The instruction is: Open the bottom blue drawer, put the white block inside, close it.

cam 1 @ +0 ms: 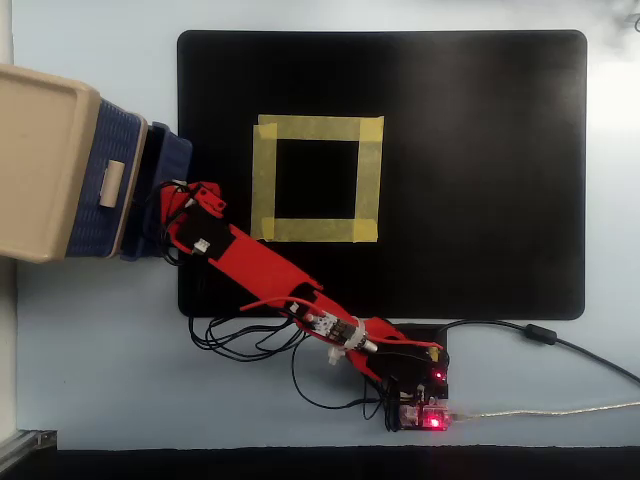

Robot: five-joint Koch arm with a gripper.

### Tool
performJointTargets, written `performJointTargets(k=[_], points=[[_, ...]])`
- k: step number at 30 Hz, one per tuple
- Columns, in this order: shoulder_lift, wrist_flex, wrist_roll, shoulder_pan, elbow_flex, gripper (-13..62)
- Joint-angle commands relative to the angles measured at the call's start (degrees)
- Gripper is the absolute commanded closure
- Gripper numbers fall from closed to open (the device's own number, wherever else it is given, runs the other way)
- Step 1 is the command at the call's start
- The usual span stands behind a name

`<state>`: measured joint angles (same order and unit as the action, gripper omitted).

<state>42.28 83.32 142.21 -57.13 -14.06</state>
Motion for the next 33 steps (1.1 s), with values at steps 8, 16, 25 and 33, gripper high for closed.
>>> performJointTargets(k=[8, 16, 25, 33], points=[[-7.38, -11.16, 3.96, -1.14, 10.90, 14.7], [20.04, 35.24, -5.62, 15.38, 9.05, 15.4], [50.27, 31.20, -46.67, 39.02, -50.27, 15.6], [82.44, 5.36, -55.37, 46.67, -107.75, 15.3]])
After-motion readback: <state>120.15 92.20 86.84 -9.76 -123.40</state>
